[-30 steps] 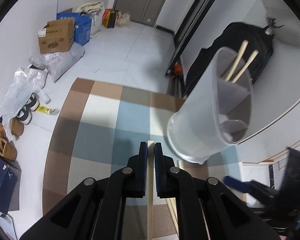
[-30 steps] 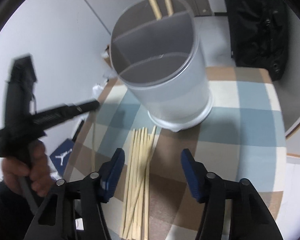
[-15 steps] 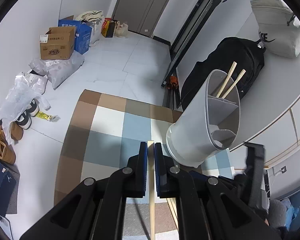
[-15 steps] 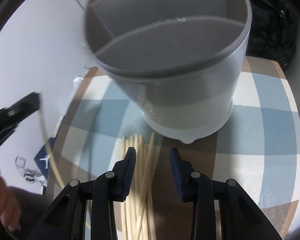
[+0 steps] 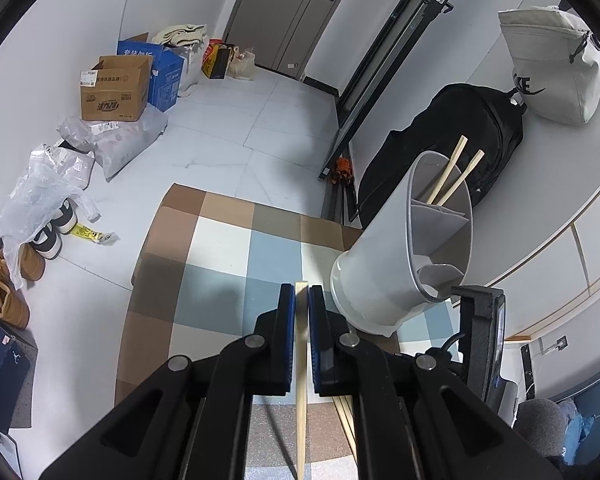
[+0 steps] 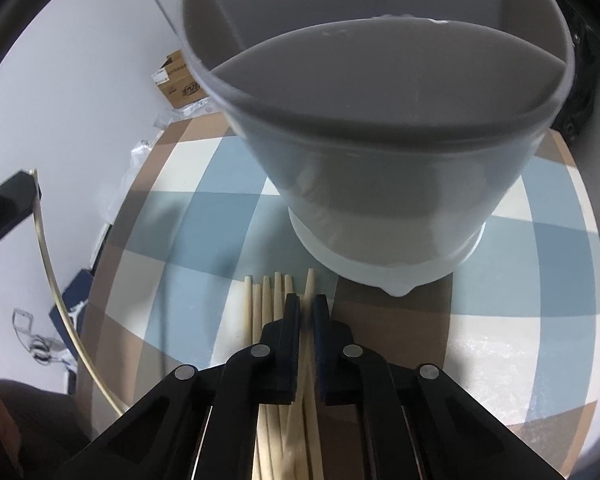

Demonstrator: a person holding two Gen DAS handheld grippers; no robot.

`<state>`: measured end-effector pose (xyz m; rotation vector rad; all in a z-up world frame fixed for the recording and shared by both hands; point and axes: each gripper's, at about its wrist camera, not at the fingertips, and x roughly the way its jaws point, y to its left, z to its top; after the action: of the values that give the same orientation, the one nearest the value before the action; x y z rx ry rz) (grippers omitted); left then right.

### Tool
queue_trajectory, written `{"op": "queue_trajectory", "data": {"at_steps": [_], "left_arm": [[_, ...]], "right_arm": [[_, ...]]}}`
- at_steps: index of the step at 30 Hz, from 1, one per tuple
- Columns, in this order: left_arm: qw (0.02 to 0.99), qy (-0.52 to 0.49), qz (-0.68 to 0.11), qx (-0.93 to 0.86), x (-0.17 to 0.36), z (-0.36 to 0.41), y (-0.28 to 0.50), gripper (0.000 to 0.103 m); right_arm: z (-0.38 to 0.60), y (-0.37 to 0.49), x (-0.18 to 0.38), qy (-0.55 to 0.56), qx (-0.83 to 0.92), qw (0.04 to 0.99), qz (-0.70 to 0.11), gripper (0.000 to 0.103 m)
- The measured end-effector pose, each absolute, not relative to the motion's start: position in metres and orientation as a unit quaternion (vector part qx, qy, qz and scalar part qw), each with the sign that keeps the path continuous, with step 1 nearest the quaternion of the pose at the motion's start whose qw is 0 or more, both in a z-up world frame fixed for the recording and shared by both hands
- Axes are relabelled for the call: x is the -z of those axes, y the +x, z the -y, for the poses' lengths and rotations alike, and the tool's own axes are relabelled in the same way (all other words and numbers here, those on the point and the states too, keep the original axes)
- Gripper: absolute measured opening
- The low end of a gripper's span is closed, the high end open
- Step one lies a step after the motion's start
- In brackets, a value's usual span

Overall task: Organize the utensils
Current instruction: 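Close the right tool on a chopstick while the left tool holds its chopstick, then lift both held chopsticks toward the utensil holder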

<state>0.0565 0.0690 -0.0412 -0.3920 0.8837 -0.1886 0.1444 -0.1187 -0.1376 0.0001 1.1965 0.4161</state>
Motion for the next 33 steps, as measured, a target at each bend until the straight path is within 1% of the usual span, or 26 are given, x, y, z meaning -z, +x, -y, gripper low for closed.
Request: {"op": "queue_trajectory", "data": {"at_steps": [2, 7, 13, 17, 22, 28, 33], "left_arm": [[0.881, -0.190, -0.424, 0.092, 0.041, -0.068, 0.056, 0.003], [0.884, -0.187, -0.418, 0.097, 0.037, -0.063, 0.053, 0.003], [0.896, -0.147, -0.406, 0.108, 0.028, -0.049, 0.040, 0.003], [0.896, -0.120, -0.412, 0.114, 0.024, -0.037, 0.034, 0.003], [0.900, -0.113, -0.404, 0.121, 0.009, -0.027, 0.027, 0.003], [0.902, -0.096, -0.400, 0.129, -0.005, -0.014, 0.019, 0.003], [0.906, -0.089, -0.395, 0.126, -0.019, -0.006, 0.017, 0.003]], "right_arm": [[0.125, 0.143, 0.135, 0.005, -0.194, 0.809, -0.555, 0.005], [0.141, 0.127, 0.107, 0.033, -0.205, 0.823, -0.528, 0.005], [0.164, 0.109, 0.064, 0.066, -0.222, 0.845, -0.483, 0.005], [0.180, 0.087, 0.033, 0.077, -0.262, 0.856, -0.439, 0.005], [0.190, 0.067, 0.016, 0.075, -0.280, 0.866, -0.407, 0.005], [0.201, 0.057, 0.005, 0.110, -0.284, 0.873, -0.382, 0.005], [0.208, 0.052, -0.004, 0.117, -0.304, 0.877, -0.353, 0.005]]}}
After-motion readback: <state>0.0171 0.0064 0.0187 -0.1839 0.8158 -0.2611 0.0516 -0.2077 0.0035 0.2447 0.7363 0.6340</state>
